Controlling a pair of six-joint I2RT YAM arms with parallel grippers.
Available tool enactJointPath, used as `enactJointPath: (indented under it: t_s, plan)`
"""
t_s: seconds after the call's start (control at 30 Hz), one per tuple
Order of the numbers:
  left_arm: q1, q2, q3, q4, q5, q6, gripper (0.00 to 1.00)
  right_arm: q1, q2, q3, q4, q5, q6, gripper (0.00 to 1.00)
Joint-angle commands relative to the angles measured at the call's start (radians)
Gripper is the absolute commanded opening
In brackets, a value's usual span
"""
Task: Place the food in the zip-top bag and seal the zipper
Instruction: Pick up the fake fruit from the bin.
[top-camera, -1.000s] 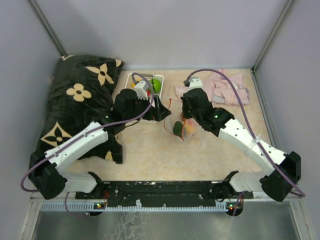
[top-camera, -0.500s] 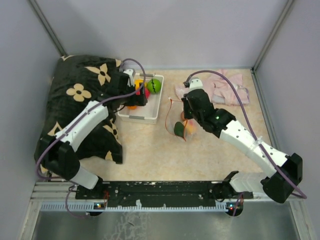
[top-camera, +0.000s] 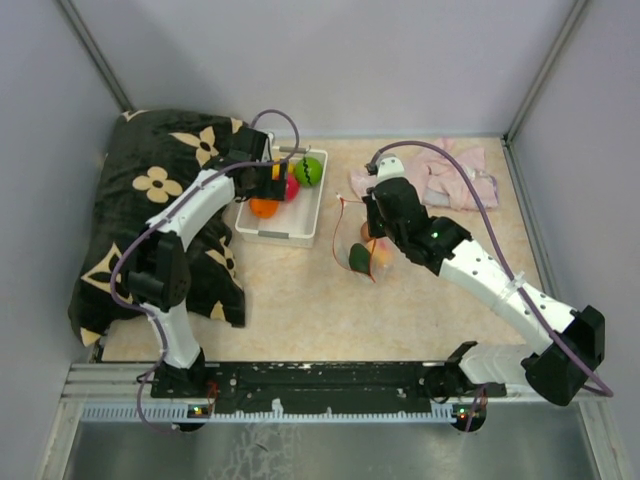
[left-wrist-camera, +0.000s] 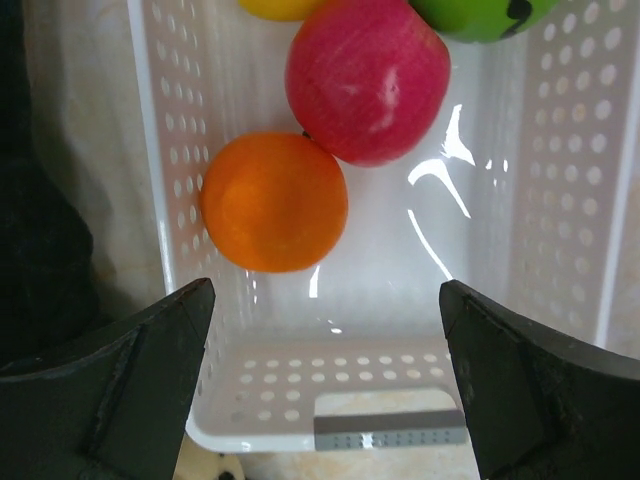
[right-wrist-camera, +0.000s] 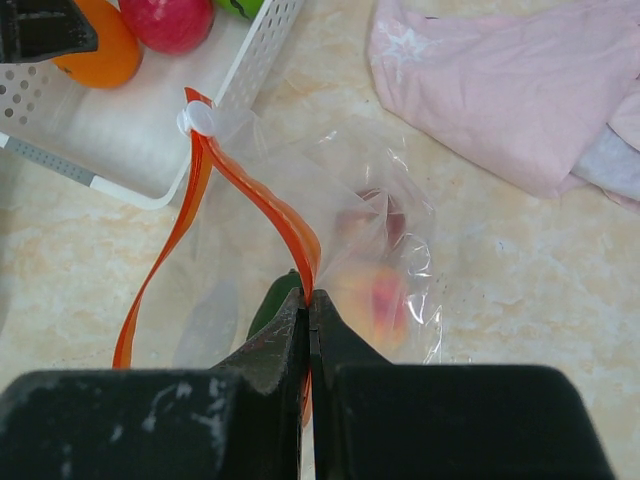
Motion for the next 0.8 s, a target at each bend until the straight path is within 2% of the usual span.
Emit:
enactJointPath:
  t_s: [0.0,0.23,0.77]
  plan:
    - [0.023,0.095,0.114,-0.038,-0.023,0.072,0.99,0.007,-0.018,0.008,0.047,0.015,-0.012,0.00]
    - [0.035,0.251,0.251,-0.096,-0.018,0.139,0.97,0.007,-0.012,0.007,0.049,0.016,-0.012,0.00]
    - [0.040,0.351,0.250,-0.118,0.054,0.127,0.95,0.008,-0.009,-0.015,0.067,0.000,0.001,0.01]
